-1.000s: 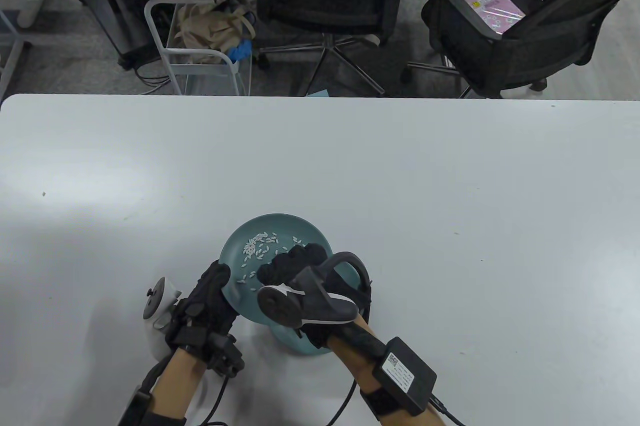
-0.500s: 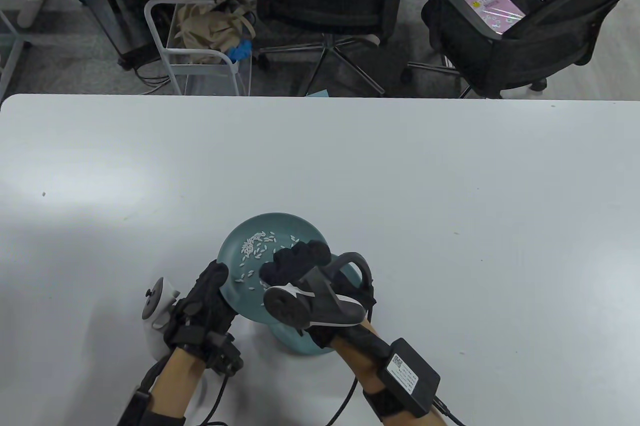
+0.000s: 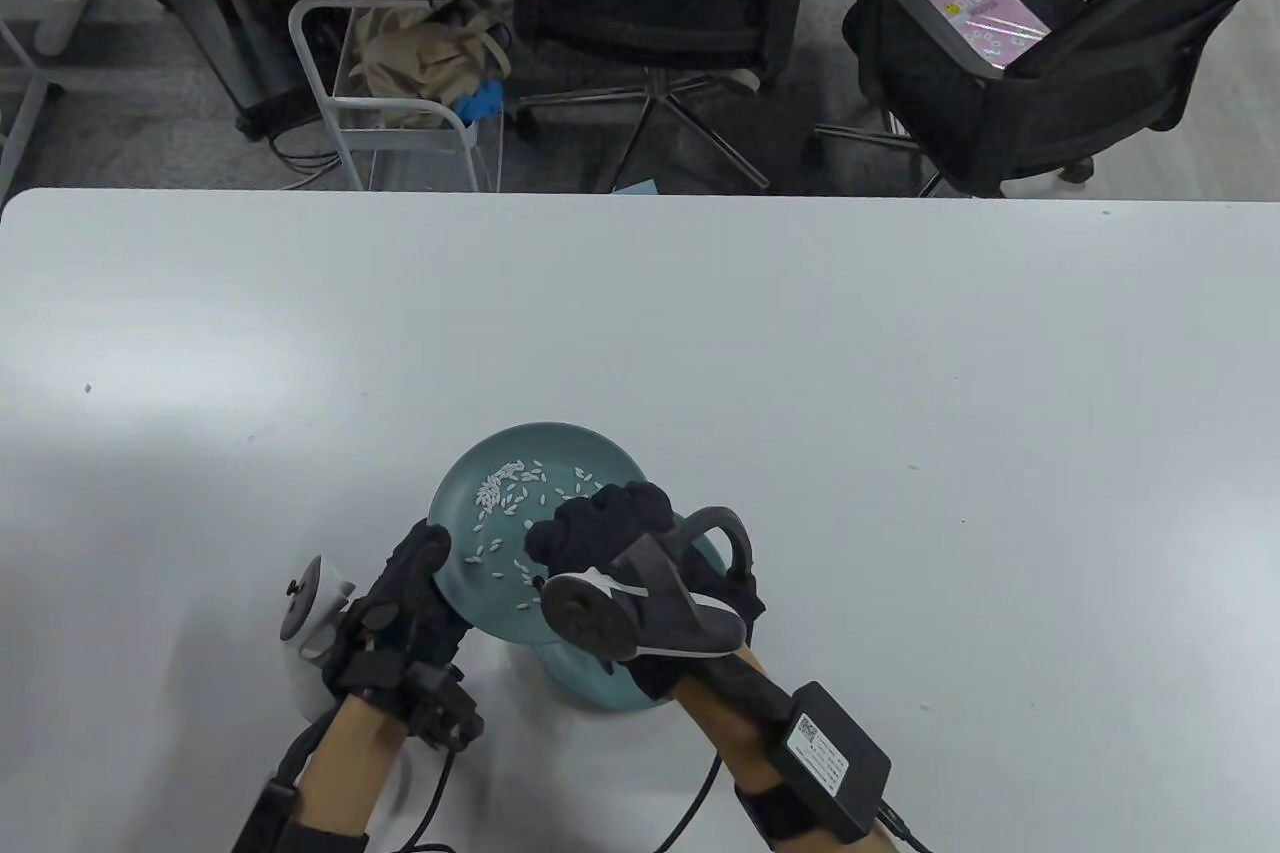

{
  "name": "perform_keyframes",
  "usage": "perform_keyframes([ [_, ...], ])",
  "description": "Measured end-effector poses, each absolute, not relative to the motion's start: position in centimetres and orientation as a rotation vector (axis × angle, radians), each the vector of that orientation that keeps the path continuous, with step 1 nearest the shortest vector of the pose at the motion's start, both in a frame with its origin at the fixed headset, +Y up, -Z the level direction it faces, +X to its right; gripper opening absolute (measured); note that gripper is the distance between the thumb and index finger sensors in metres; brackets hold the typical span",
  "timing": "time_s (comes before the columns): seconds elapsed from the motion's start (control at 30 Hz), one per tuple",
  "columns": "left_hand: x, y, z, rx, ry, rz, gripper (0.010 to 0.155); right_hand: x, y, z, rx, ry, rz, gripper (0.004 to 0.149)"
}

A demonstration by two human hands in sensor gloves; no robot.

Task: Pick coffee beans with hand pinch into plate

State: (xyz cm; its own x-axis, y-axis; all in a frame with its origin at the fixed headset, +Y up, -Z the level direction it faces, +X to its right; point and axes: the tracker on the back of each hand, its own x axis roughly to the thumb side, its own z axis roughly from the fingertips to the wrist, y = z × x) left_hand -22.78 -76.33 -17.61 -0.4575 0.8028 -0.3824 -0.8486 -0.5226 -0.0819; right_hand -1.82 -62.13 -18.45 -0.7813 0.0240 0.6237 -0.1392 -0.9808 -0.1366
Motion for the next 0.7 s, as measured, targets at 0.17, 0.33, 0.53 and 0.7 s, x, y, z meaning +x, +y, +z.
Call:
perform_keyframes([
  [0.17,-22.9,-76.2,-17.6,-0.455,0.148,2.083,0.059,-0.9,-61.6,-18.2,0.971,-0.303,2.85,0.037],
  [0.33,-23.2,-76.1,-17.6,-0.442,0.149,2.097,0.06,0.0,-60.9,-17.7,0.942,-0.335,2.845,0.037],
  [0.53,-23.7,-75.9,-17.6,-0.416,0.154,2.119,0.06,1.1,-60.5,-17.5,0.87,-0.368,2.855,0.038],
  [0.7,-23.8,-75.8,-17.6,-0.405,0.16,2.126,0.06,2.0,-60.8,-18.0,0.825,-0.3,2.884,0.037],
])
